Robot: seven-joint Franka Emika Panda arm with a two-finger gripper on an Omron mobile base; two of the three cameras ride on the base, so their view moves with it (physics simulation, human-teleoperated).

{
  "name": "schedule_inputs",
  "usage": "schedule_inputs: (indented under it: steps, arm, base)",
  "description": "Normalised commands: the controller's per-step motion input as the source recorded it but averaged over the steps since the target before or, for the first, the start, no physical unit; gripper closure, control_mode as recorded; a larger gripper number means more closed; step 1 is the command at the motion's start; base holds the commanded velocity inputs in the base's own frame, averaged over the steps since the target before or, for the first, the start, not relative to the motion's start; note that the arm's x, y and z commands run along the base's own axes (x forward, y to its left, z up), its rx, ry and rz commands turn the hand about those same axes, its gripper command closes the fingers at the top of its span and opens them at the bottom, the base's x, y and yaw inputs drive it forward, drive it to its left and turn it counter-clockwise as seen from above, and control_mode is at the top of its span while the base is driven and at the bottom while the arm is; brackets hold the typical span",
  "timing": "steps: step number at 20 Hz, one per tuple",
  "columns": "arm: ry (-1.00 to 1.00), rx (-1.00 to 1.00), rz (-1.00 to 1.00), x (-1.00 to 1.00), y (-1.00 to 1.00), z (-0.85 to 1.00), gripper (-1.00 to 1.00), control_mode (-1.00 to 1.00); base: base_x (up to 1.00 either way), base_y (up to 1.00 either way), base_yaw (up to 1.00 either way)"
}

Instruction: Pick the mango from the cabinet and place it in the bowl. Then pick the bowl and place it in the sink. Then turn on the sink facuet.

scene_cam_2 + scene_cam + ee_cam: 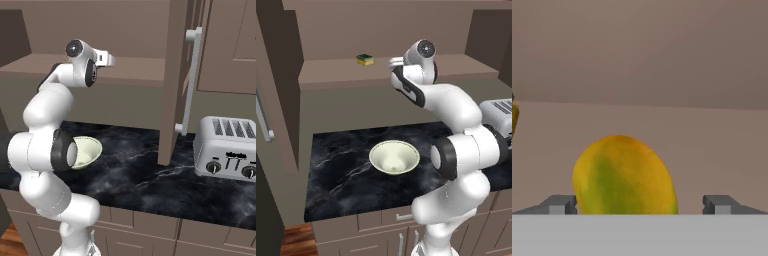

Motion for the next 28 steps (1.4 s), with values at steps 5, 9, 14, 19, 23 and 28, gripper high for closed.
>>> schedule_inputs:
  steps: [5, 9, 14, 19, 23, 28]
  arm:
    - [0.00, 0.00, 0.00, 0.34, 0.00, 0.00, 1.00, -1.00]
    - [0.00, 0.00, 0.00, 0.00, -0.02, 0.00, 1.00, -1.00]
    - [-0.07, 0.01, 0.00, -0.64, -0.01, 0.00, 1.00, -1.00]
    - [-0.08, 0.01, 0.00, -1.00, -0.15, -0.13, 1.00, -1.00]
    - [-0.03, 0.03, 0.00, -1.00, -0.19, -0.02, 1.00, -1.00]
    - [0.00, 0.00, 0.00, -1.00, -0.02, 0.00, 1.00, -1.00]
  base:
    - [0.00, 0.00, 0.00]
    - [0.00, 0.00, 0.00]
    - [0.00, 0.00, 0.00]
    - [0.00, 0.00, 0.00]
    - [0.00, 0.00, 0.00]
    - [0.00, 0.00, 0.00]
